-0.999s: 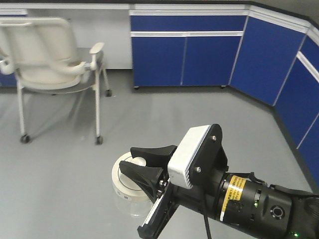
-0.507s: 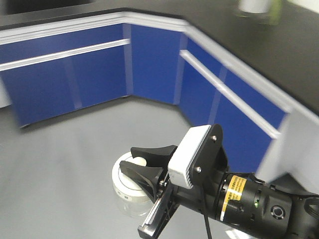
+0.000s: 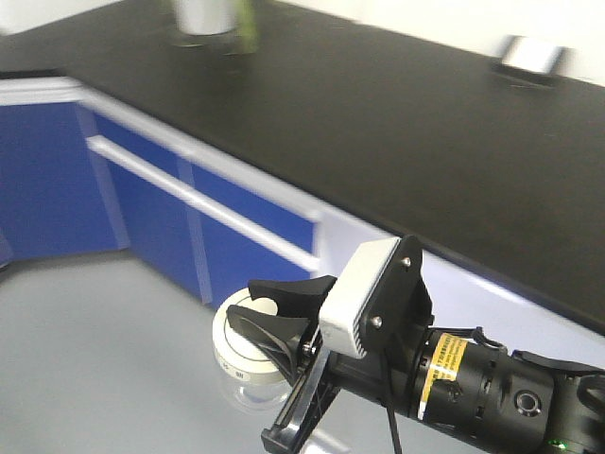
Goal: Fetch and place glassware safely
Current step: 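Carry the jar in the right gripper while driving to another counter, then hold the jar steady in the right gripper above the black counter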
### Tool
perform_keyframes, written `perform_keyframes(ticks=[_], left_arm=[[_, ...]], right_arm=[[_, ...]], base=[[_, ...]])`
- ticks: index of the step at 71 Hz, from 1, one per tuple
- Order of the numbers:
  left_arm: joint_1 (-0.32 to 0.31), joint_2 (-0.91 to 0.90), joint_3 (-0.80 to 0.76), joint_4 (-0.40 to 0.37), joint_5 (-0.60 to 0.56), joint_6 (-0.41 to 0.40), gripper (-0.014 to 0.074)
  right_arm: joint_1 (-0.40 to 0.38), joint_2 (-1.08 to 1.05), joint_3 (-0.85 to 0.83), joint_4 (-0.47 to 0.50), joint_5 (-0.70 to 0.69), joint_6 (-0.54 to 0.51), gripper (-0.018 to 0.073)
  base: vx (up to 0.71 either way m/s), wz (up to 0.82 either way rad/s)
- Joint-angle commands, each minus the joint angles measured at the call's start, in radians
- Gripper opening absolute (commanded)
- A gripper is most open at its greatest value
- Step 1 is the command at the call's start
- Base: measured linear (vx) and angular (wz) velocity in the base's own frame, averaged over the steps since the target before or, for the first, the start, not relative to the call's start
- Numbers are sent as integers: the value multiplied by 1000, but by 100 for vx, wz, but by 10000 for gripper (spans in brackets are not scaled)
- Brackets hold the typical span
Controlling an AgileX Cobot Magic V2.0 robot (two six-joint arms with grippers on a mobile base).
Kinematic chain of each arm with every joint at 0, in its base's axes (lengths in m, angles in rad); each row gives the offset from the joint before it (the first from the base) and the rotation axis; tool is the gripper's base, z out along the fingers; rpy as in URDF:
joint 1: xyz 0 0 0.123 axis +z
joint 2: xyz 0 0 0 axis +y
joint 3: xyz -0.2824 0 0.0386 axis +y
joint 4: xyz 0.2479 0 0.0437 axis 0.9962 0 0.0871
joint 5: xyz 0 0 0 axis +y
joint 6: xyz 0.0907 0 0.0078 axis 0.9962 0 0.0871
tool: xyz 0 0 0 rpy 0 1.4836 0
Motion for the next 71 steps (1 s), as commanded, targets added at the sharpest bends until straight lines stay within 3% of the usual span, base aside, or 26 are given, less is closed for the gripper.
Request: perform_keyframes(ticks=[1,42,71], left_arm=[[-5,10,-31,-9,-69,-7,-7],[-5,10,-31,-9,-70,-7,-7],[-5,10,-31,-9,-70,-7,-7]], right_arm=[[-1,-33,-29,14,-101,-7,-3],[-1,-33,-29,14,-101,-7,-3],[-1,-33,-29,14,-100,-7,-3]], base=[[23,-82],[19,-74],[15,-36]])
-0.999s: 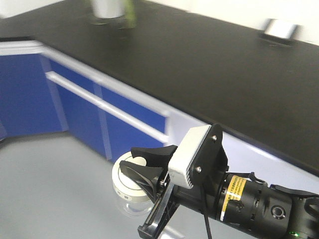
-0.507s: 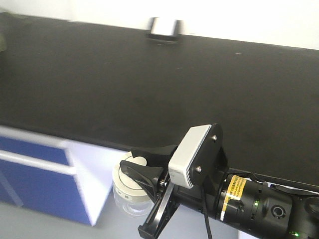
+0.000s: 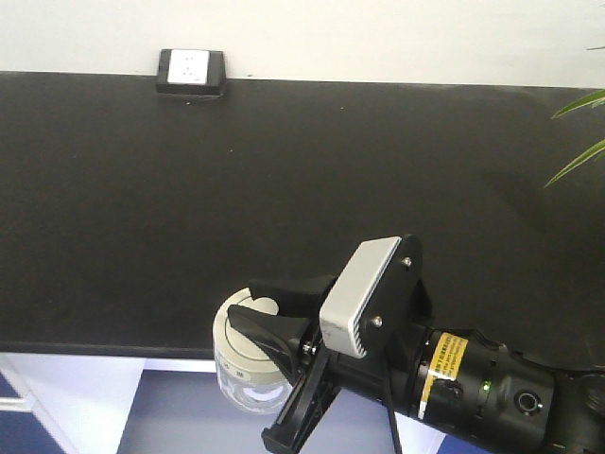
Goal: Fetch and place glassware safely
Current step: 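Hold the jar steady in the right gripper above the black counter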
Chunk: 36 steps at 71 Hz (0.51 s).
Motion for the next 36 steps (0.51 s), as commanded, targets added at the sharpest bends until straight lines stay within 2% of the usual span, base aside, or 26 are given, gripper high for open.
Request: perform_keyframes(ticks=[1,36], left_arm=[[-5,10,-31,-9,-70,-7,-7],[-5,10,-31,-9,-70,-7,-7]], right_arm=[[-1,-33,-29,14,-100,-7,-3],[-1,-33,-29,14,-100,-7,-3]], base=[[14,-19],[16,-8]])
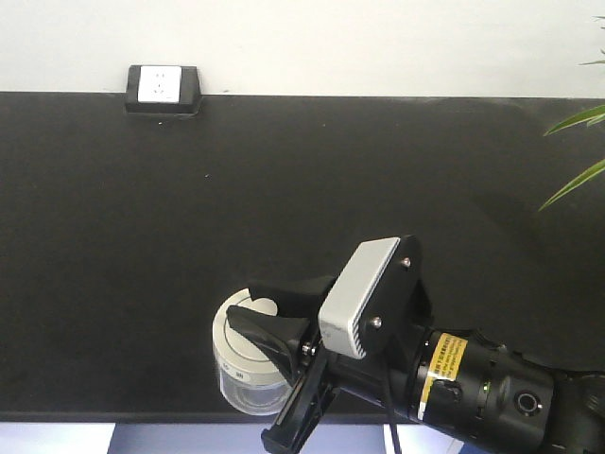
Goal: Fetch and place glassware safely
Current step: 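Hold the jar steady in the right gripper above the black counter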
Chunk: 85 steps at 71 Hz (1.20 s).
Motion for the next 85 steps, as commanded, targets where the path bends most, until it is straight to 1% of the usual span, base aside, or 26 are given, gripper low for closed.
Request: perform_keyframes(ticks=[1,40,85], left_arm=[[-5,10,-31,-9,-70,-7,-7],[-5,10,-31,-9,-70,-7,-7],[-5,10,-31,-9,-70,-7,-7]], right_arm=[[-1,-33,-29,14,-100,-7,-3],[-1,-33,-29,14,-100,-7,-3],[-1,-33,-29,14,-101,-7,-3]], base=[[17,-5],[12,-2],[2,-1]])
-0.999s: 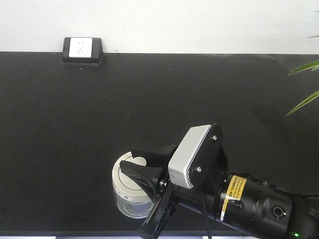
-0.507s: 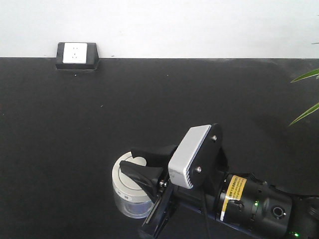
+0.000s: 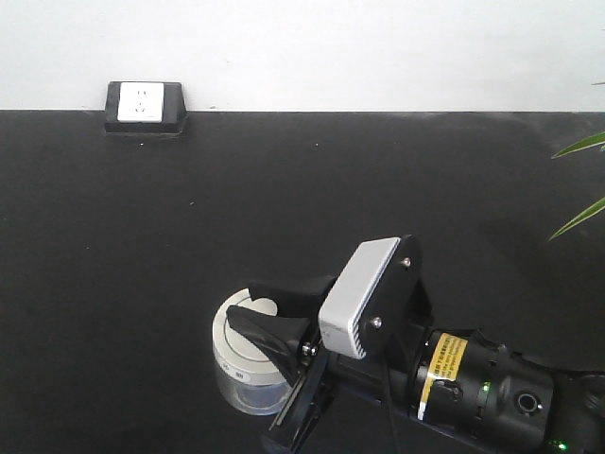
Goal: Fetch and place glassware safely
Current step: 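Hold the jar steady in the right gripper above the black counter, then lower the jar onto the black countertop with the right gripper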
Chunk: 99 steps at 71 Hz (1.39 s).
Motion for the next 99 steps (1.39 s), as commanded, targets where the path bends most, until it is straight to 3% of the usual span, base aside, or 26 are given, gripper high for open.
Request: perform_keyframes(ticks=[1,42,55,67,76,82,99], left_arm=[[-5,10,-31,-9,-70,-7,-7],[-5,10,-31,-9,-70,-7,-7],[-5,10,-31,-9,-70,-7,-7],[-5,10,-31,-9,-70,-7,-7],[-5,10,-31,-9,-70,-7,-7],[-5,10,-31,-9,-70,-7,-7],[-5,10,-31,-9,-70,-7,-7]], right_arm=[[-1,-33,-29,14,-101,-7,-3],[-1,-33,-29,41,-103,-9,-3],[-6,-27,-29,177,-67,-45,-3],[-82,12,-42,281,-91,-138,-1],[-160,62,-88,243,-94,-134,-1],[-206,111,-145,167,-94,-119,-1],[-304,276,-342,-68,-97,66,-1]], base=[[0,0],[0,0],[0,0],[0,0],[0,0],[0,0],[0,0]])
